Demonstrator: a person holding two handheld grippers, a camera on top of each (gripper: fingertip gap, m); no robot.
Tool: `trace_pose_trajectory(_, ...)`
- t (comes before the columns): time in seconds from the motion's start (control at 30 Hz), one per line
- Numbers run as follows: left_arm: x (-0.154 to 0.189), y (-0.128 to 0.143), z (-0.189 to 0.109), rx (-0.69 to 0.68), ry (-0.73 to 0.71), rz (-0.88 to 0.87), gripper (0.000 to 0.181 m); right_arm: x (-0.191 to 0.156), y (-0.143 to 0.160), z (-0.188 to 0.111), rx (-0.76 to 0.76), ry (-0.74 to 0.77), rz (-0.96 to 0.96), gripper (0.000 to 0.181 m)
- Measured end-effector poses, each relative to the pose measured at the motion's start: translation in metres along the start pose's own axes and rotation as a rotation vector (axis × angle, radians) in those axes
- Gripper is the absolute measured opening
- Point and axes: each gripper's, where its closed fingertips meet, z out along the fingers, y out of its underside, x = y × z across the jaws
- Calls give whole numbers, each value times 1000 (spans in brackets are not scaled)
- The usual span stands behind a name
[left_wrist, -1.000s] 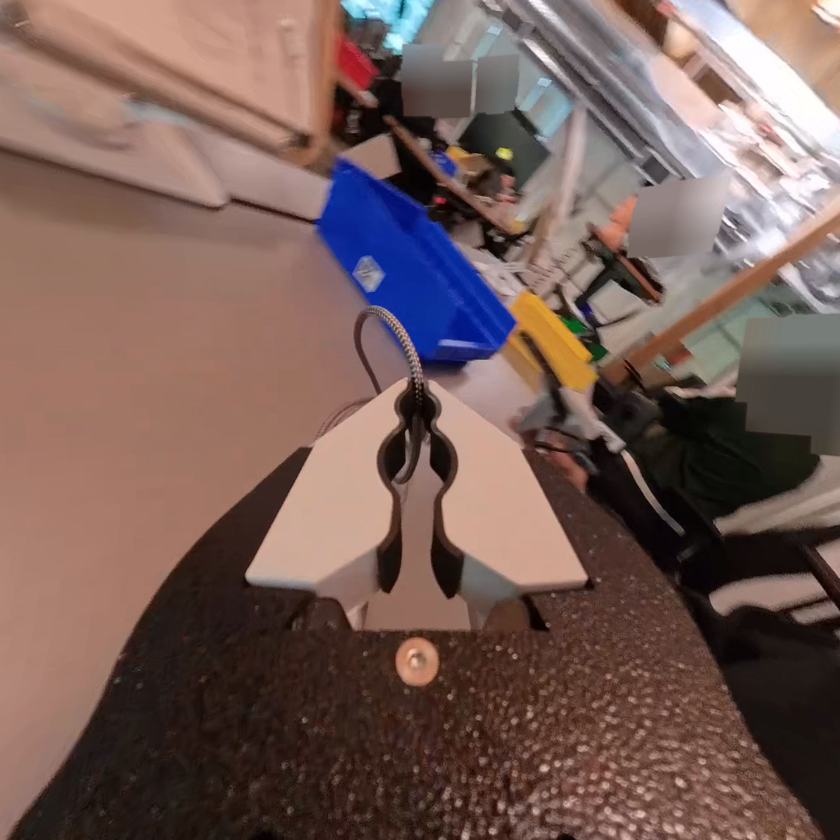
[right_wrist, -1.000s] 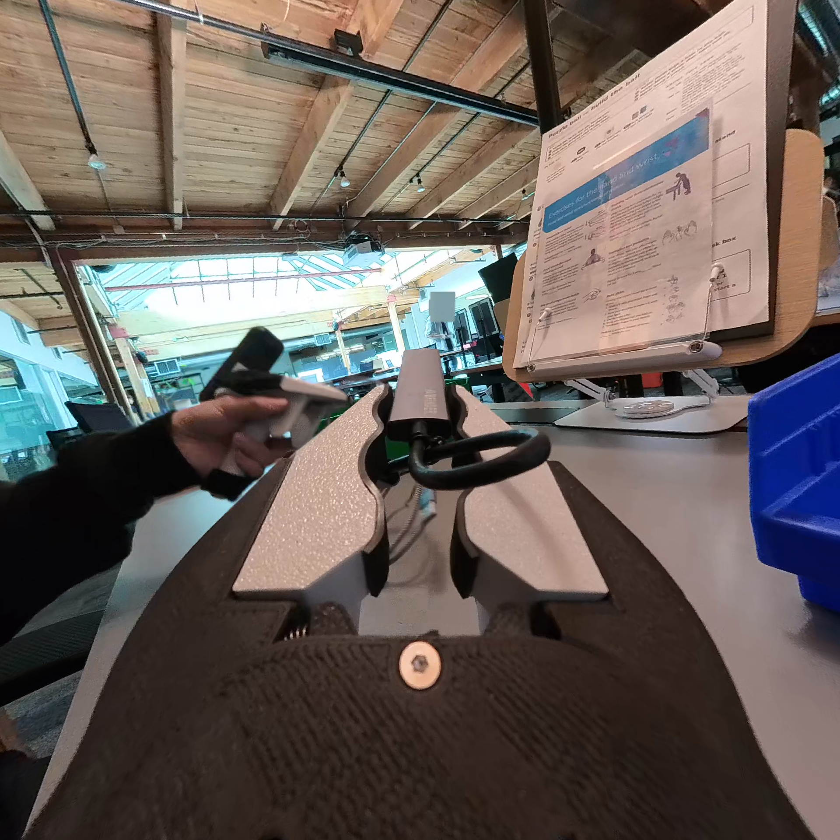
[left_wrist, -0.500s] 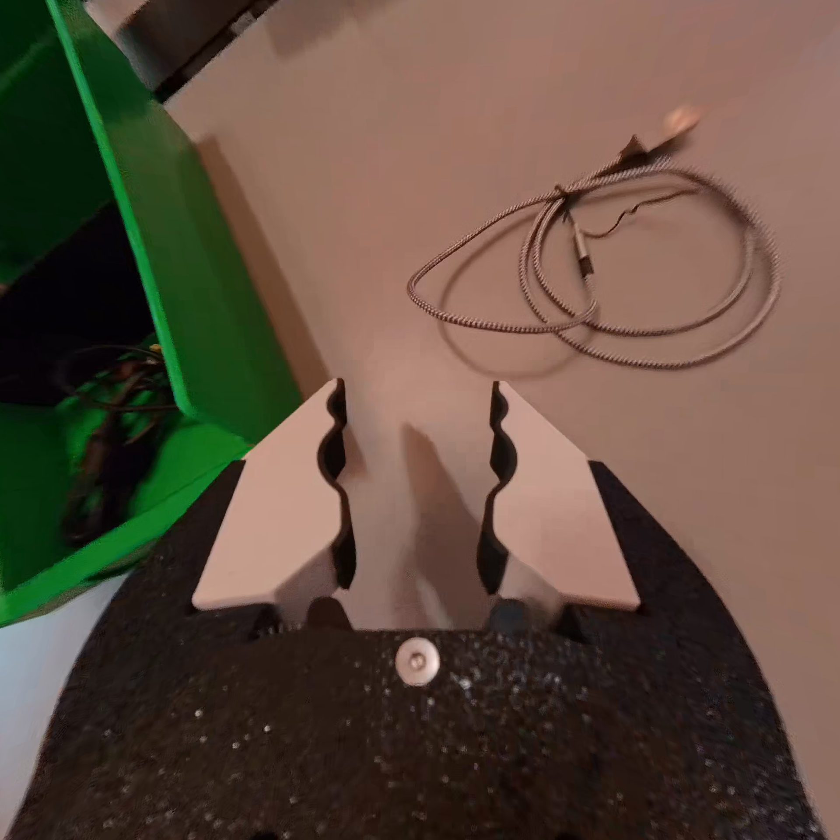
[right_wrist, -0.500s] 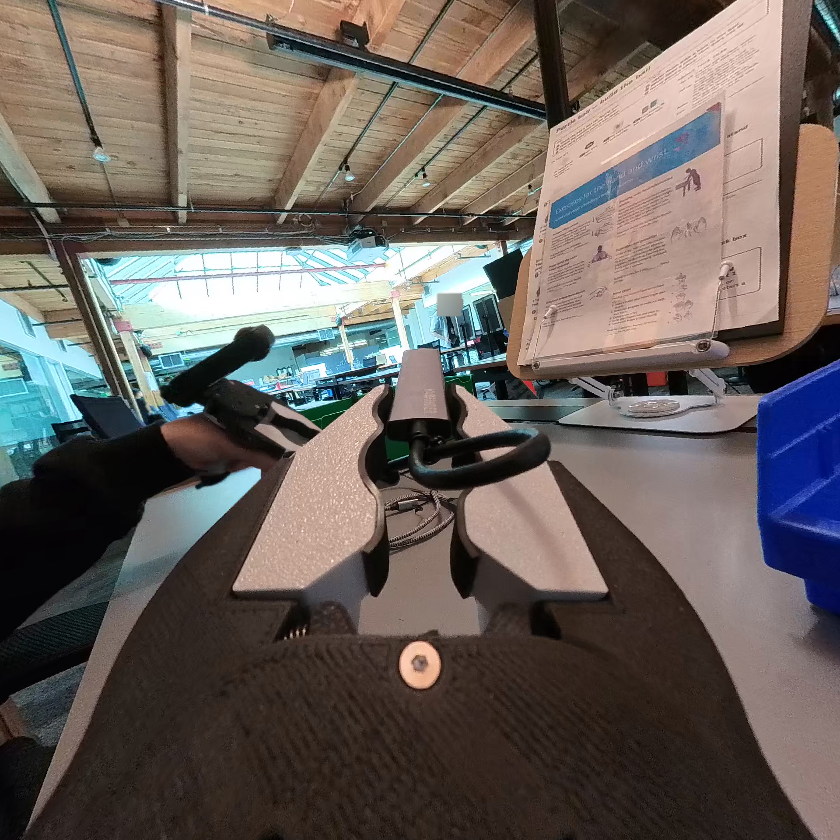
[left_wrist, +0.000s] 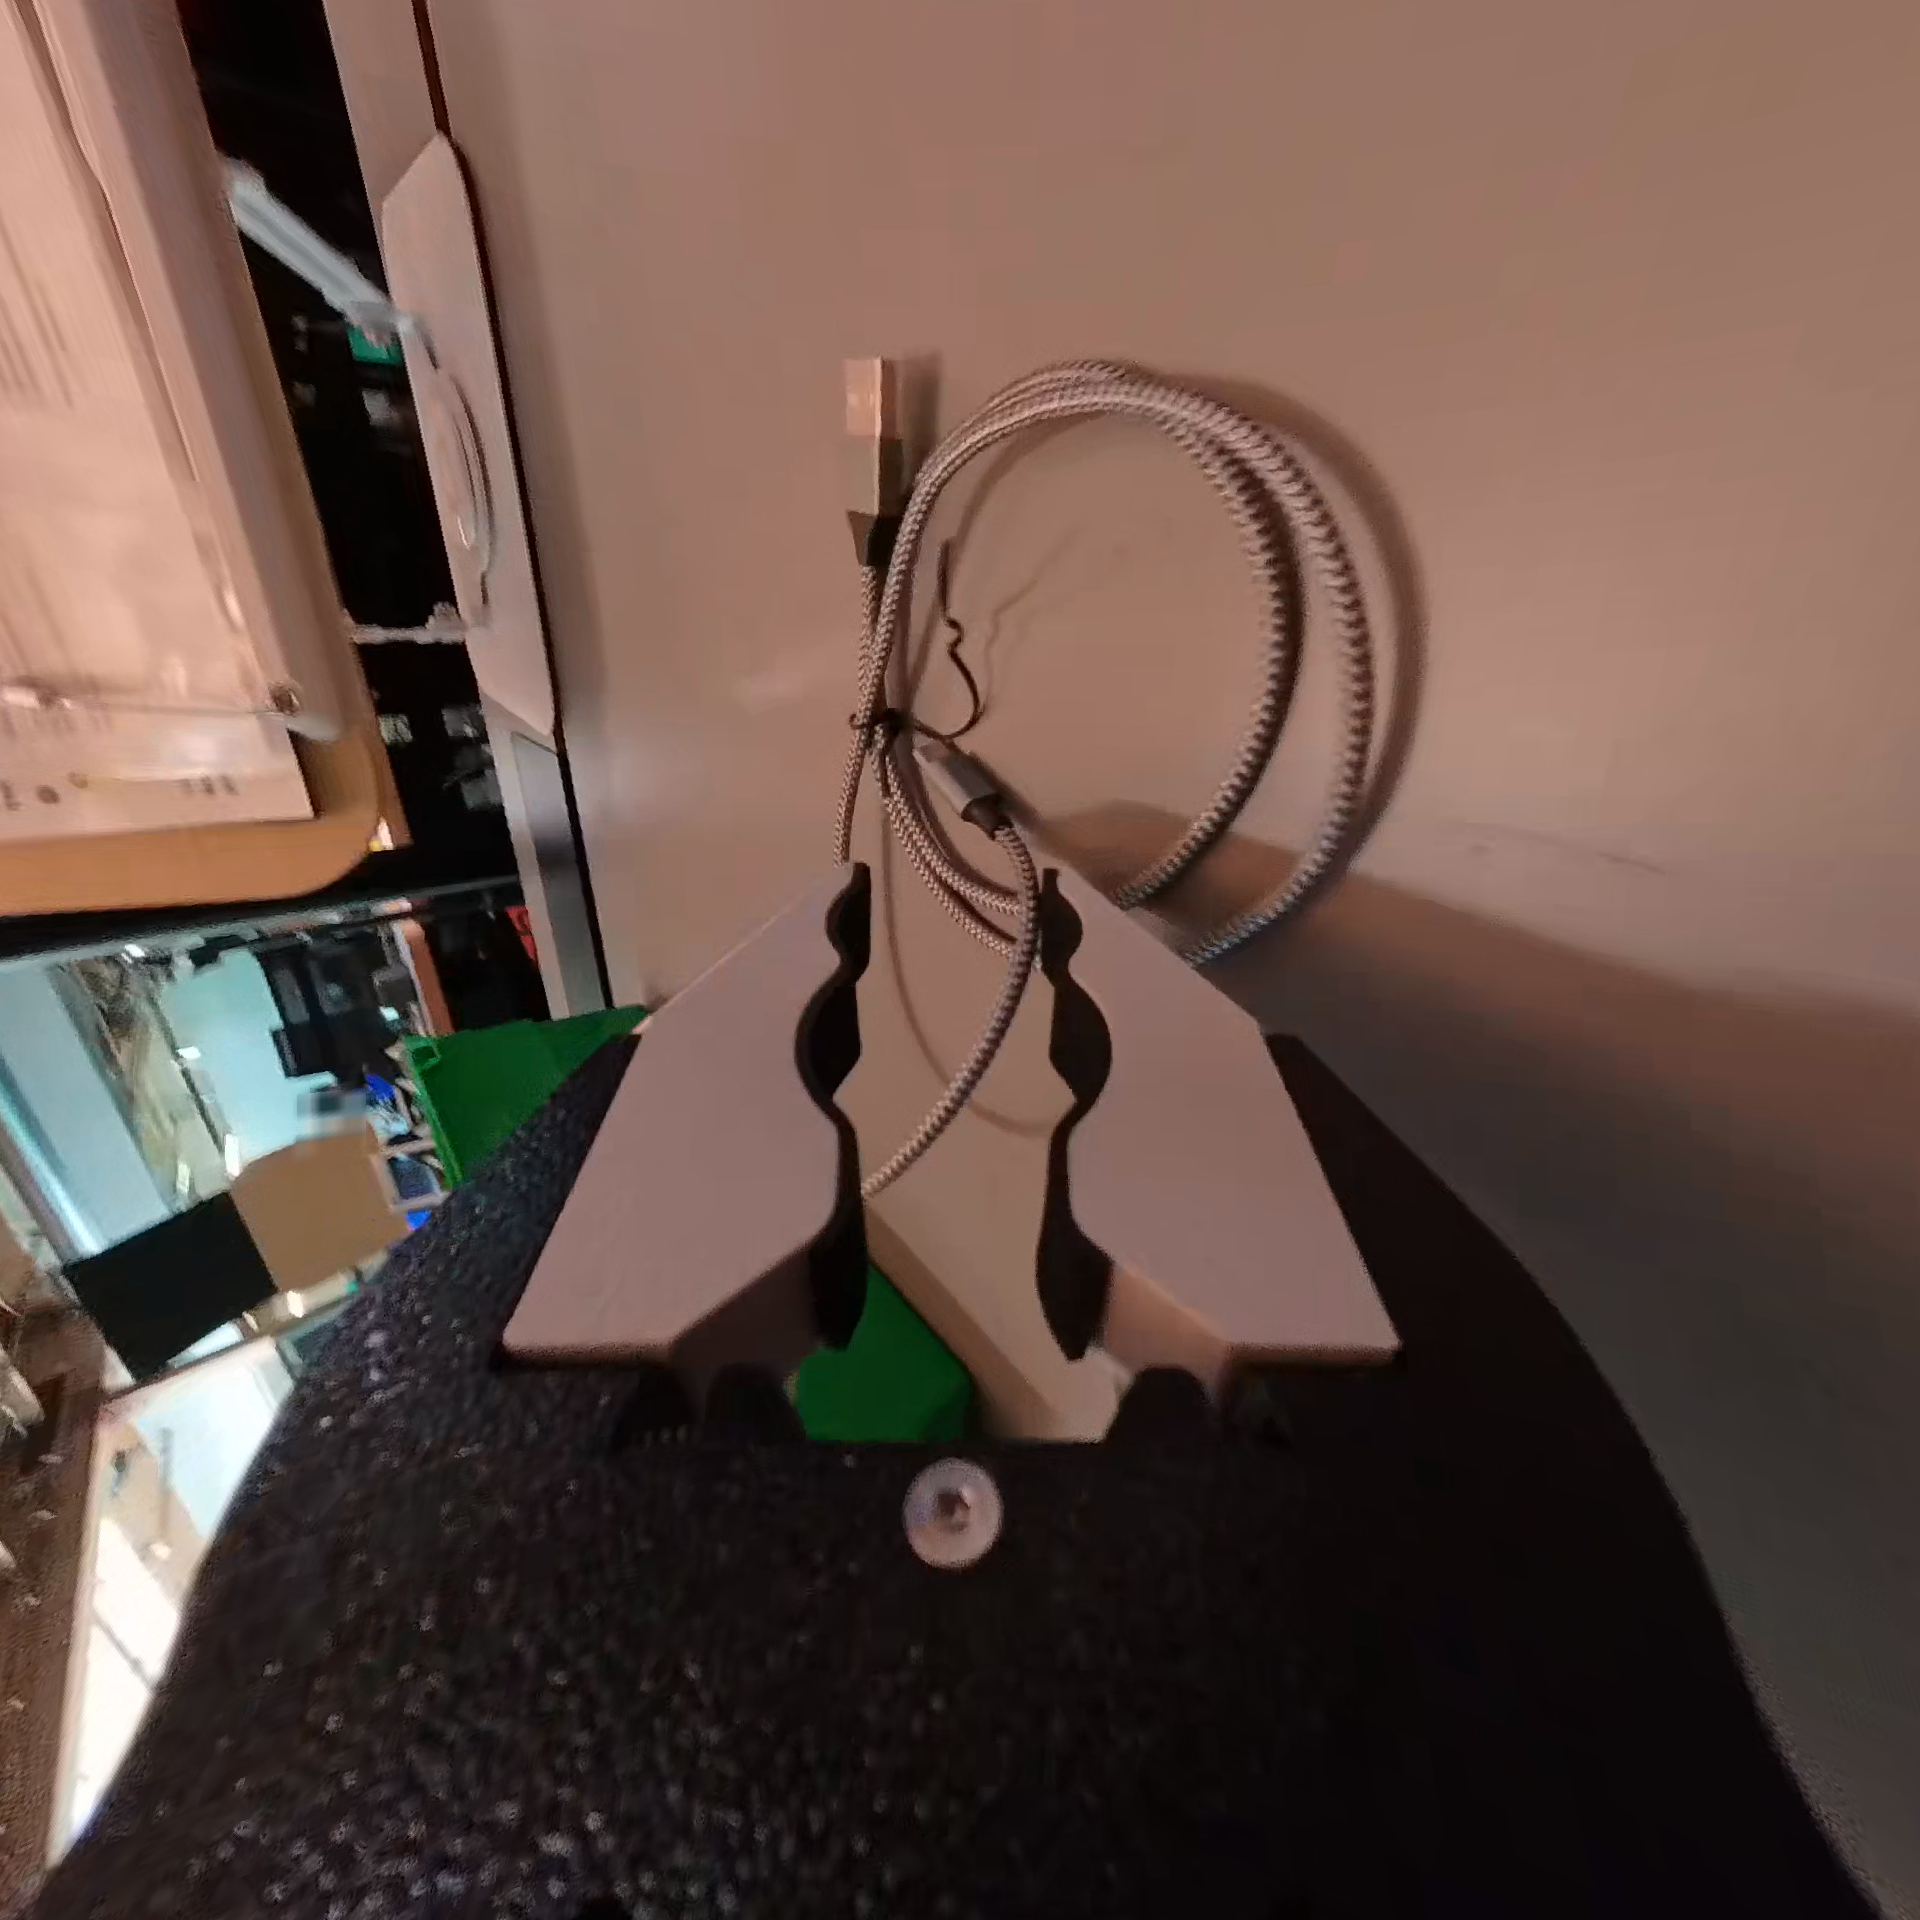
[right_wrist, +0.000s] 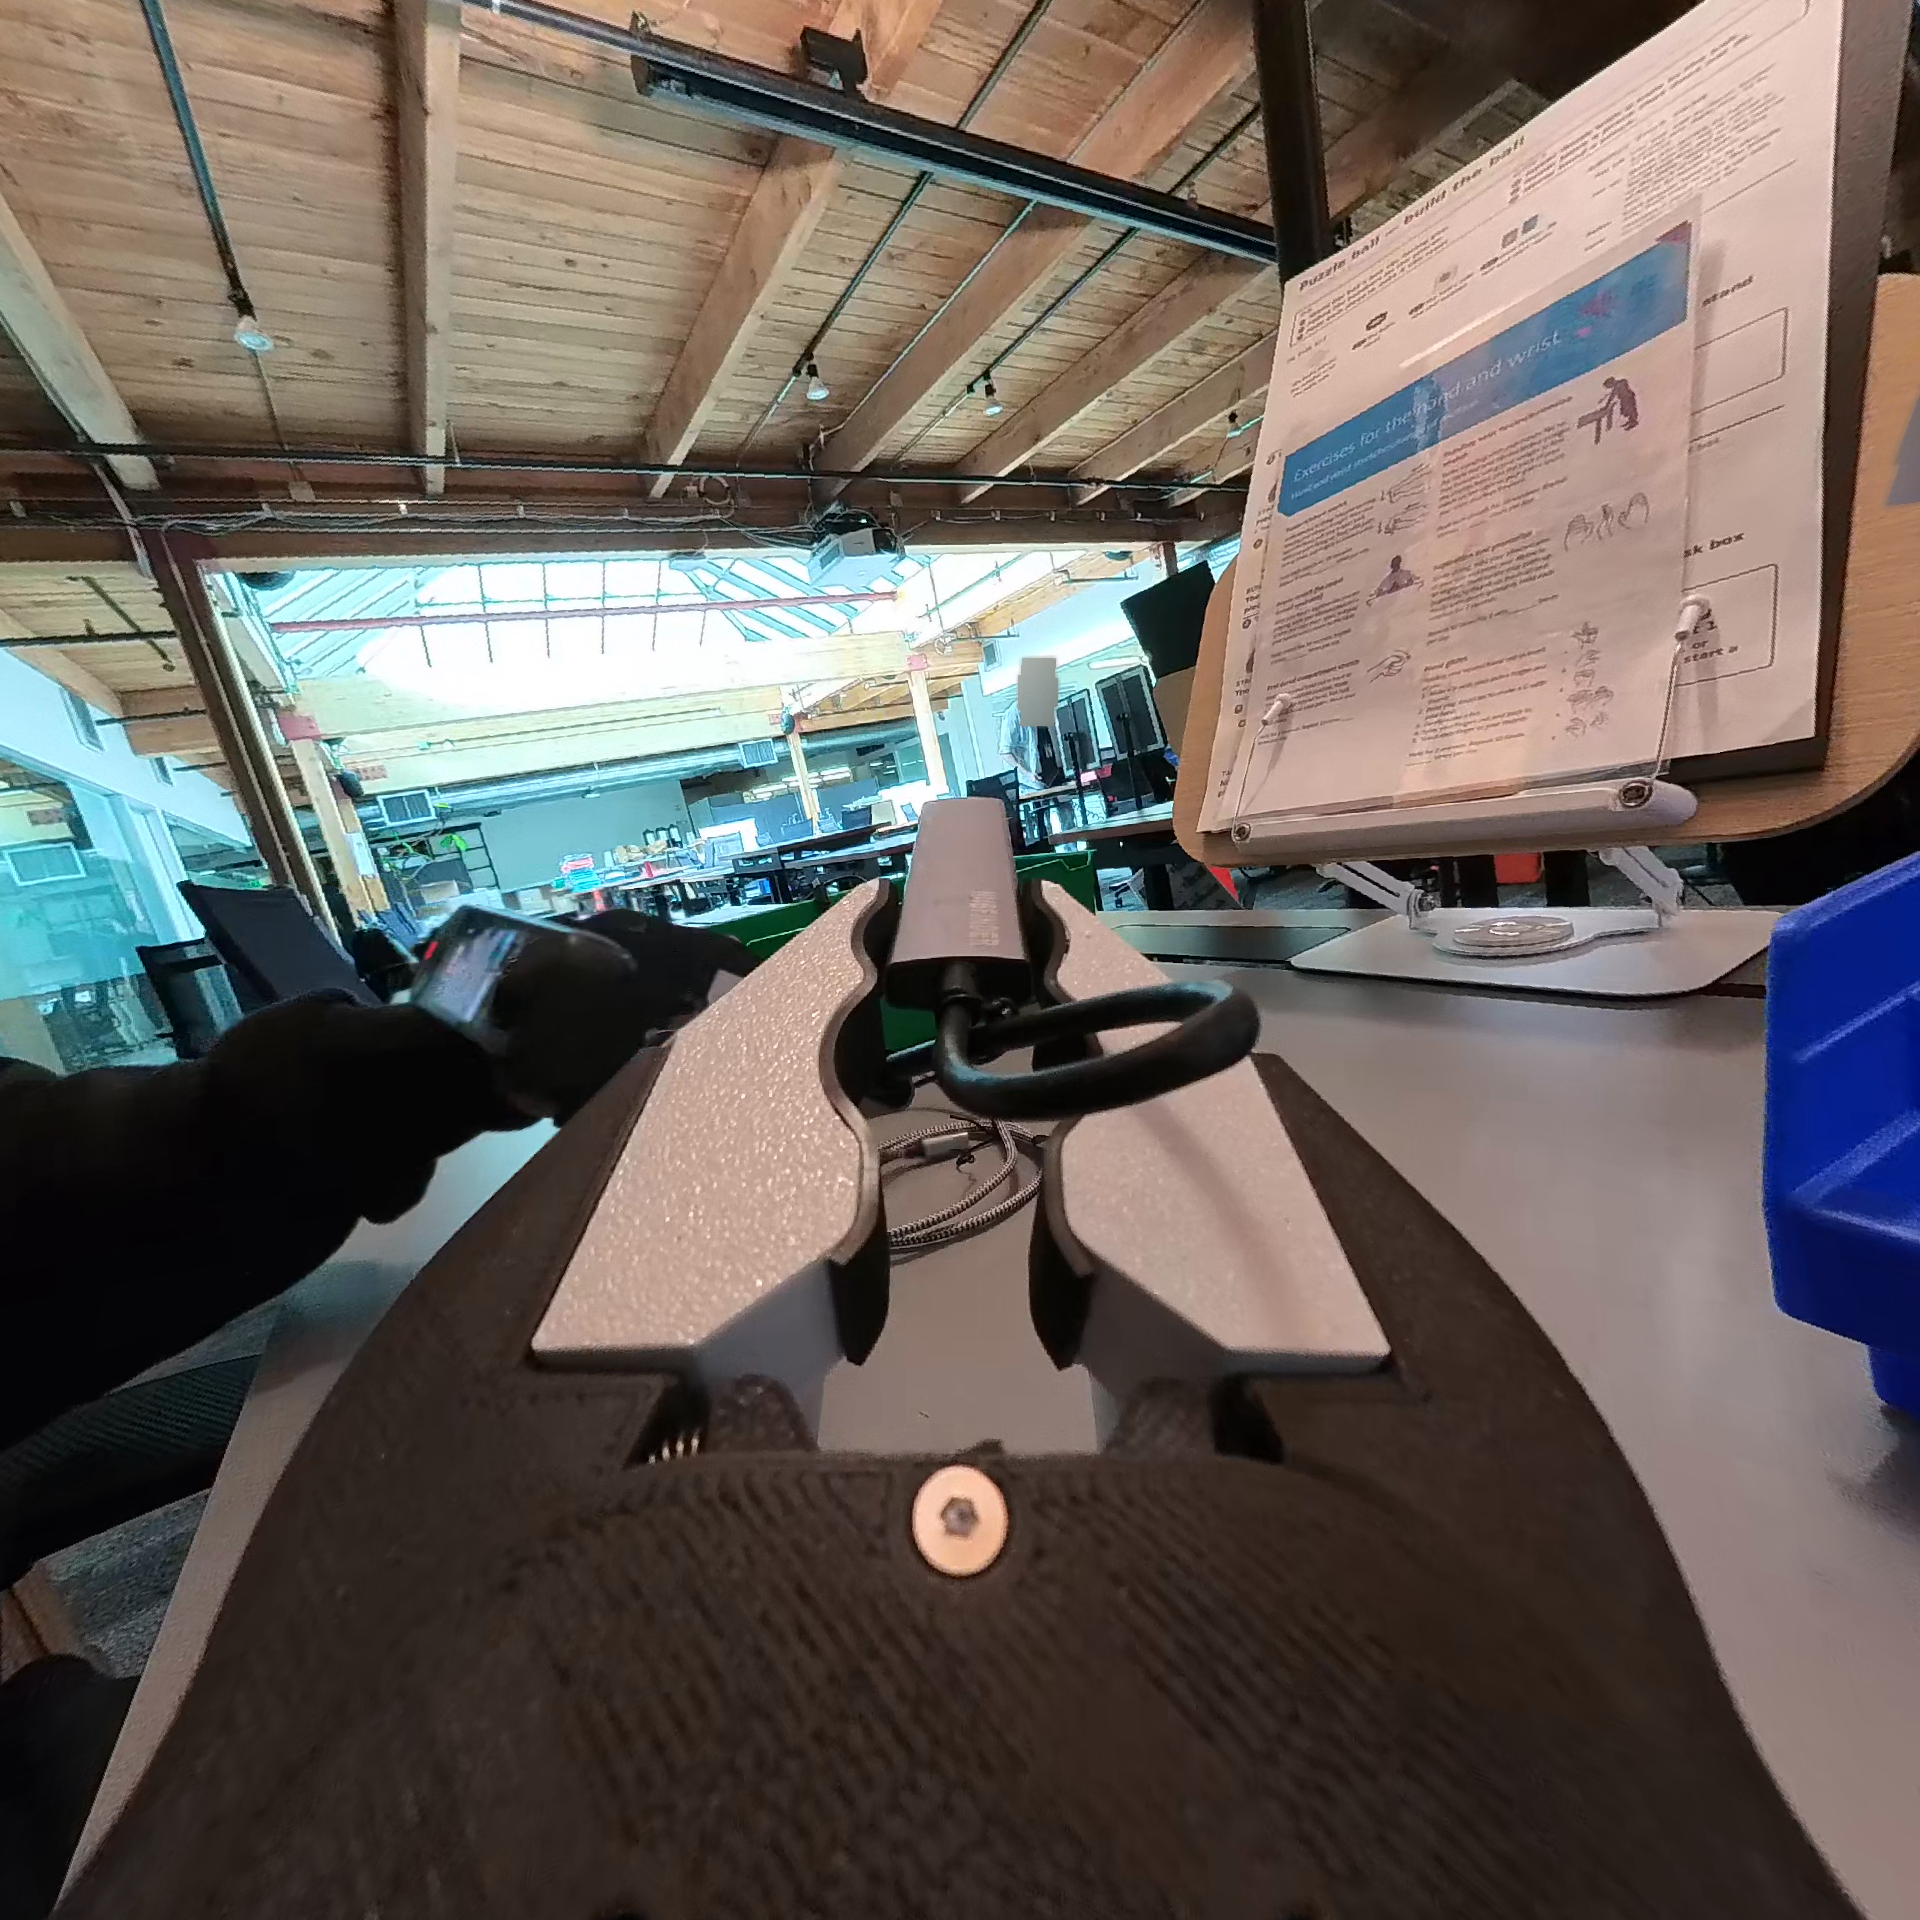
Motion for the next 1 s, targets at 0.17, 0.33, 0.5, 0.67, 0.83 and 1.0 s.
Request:
trace_pose_trajectory(0.17,4,-4,12,54,47,-169,2,0,-1,-1,4,-2,-1,23)
trace_pose_trajectory(0.33,-8,-7,10,150,9,-312,1,-1,0,-1,1,-7,3,23)
trace_pose_trajectory(0.5,-22,-18,-12,302,7,-421,1,-1,0,-1,0,-7,4,23)
trace_pose_trajectory(0.67,-36,-46,-51,538,159,-617,1,-2,1,0,-3,-11,1,23)
trace_pose_trajectory(0.83,-46,-80,-106,705,369,-733,1,-1,1,0,-6,1,-6,22)
trace_pose_trajectory(1.0,-55,-121,-141,813,379,-817,1,-3,3,3,-18,12,-25,22)
